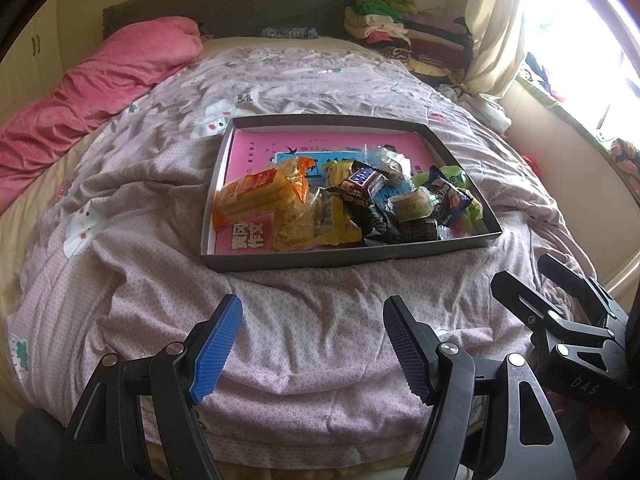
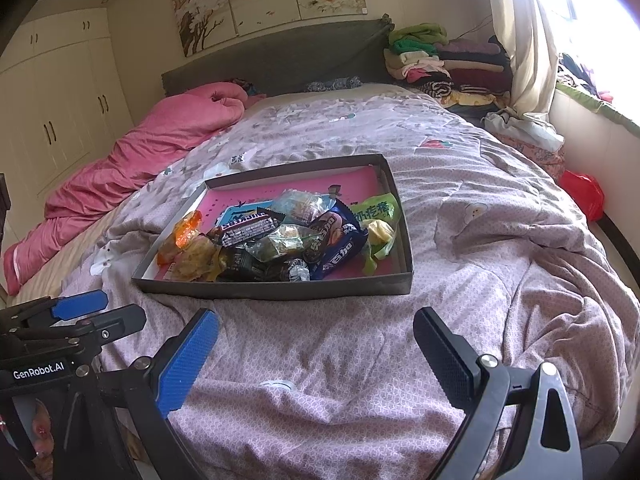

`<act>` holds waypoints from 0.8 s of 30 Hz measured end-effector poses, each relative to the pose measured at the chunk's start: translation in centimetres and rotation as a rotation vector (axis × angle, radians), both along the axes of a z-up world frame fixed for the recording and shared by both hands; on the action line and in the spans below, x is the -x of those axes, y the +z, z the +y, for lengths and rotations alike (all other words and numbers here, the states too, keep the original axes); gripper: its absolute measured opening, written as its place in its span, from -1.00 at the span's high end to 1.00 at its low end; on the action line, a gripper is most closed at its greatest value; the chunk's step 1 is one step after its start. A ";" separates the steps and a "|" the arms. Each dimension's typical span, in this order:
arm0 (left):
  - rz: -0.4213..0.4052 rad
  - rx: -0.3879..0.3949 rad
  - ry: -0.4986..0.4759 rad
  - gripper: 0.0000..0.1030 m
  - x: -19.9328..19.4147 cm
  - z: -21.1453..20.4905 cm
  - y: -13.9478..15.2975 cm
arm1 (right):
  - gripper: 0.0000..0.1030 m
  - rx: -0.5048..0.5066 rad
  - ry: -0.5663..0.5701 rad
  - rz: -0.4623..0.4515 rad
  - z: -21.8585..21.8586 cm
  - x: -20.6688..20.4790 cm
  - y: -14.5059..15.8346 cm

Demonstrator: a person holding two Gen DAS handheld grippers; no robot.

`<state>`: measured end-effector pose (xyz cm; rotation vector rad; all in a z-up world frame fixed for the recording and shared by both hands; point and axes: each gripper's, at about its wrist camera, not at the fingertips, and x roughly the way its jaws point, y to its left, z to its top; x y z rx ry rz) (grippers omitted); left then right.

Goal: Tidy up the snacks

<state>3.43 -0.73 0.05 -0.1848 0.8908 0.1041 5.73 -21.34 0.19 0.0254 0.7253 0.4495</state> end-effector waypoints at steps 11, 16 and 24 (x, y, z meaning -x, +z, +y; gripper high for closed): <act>-0.006 0.001 -0.010 -0.45 0.0 -0.1 0.0 | -0.92 0.001 -0.001 -0.001 0.0 0.0 -0.1; -0.010 -0.002 -0.012 -0.45 0.1 -0.1 0.1 | -0.92 0.001 -0.002 -0.004 0.0 0.0 -0.1; 0.013 -0.017 0.026 -0.45 -0.4 0.8 -0.5 | -0.92 -0.001 -0.014 -0.007 -0.5 -0.3 -0.2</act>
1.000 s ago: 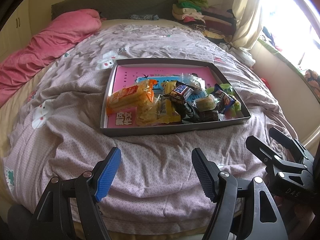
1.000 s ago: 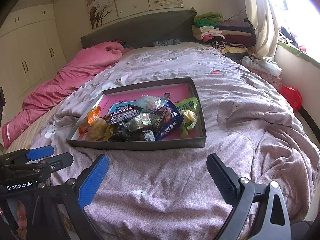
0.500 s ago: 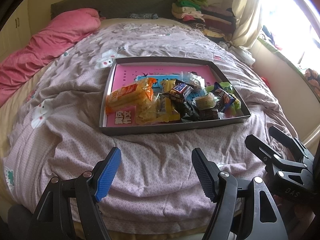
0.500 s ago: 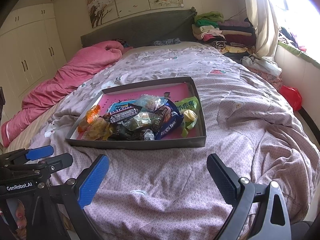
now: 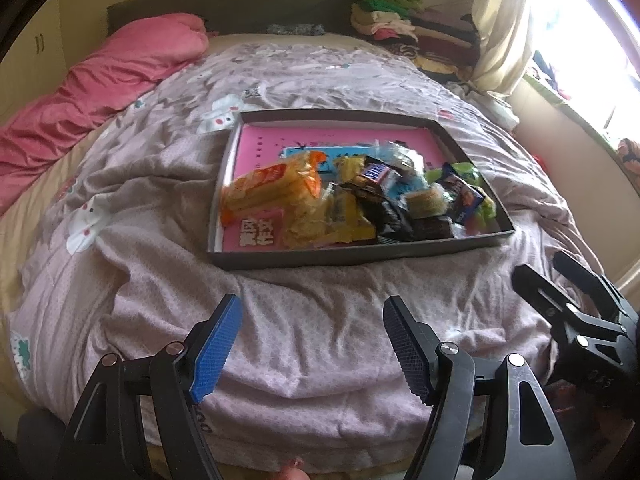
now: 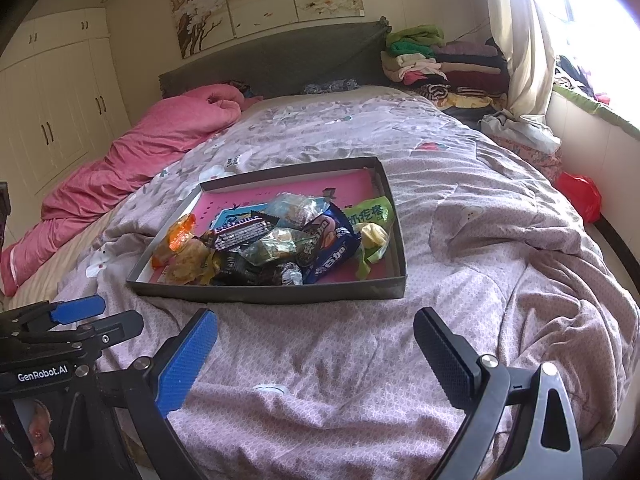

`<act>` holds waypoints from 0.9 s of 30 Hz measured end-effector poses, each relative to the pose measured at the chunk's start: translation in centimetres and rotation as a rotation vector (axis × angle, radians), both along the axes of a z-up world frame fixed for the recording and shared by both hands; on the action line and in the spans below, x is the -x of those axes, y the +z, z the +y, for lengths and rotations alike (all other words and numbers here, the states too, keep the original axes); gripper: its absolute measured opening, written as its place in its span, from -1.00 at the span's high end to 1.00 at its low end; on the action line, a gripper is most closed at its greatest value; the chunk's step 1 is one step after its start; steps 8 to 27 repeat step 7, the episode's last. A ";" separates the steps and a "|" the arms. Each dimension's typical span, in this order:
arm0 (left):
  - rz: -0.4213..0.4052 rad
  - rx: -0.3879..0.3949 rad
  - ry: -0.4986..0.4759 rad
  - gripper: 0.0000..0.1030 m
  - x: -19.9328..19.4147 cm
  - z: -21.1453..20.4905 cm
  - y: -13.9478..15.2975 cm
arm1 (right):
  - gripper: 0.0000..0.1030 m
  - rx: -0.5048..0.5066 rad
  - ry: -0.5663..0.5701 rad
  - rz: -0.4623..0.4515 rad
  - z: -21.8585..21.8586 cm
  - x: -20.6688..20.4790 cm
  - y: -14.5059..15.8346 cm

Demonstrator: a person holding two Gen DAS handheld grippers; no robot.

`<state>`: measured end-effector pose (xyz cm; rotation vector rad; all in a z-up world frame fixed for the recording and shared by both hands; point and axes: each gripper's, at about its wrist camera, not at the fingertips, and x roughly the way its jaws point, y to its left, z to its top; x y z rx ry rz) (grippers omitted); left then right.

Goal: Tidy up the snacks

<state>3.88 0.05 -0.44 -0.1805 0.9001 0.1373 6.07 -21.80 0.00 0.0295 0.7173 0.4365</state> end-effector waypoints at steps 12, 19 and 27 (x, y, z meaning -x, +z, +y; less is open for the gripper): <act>-0.065 -0.025 0.078 -0.46 -0.7 2.8 0.9 | -0.97 0.010 -0.037 0.008 -0.8 -1.3 -0.3; -0.065 -0.025 0.078 -0.46 -0.7 2.8 0.9 | -0.97 0.010 -0.037 0.008 -0.8 -1.3 -0.3; -0.065 -0.025 0.078 -0.46 -0.7 2.8 0.9 | -0.97 0.010 -0.037 0.008 -0.8 -1.3 -0.3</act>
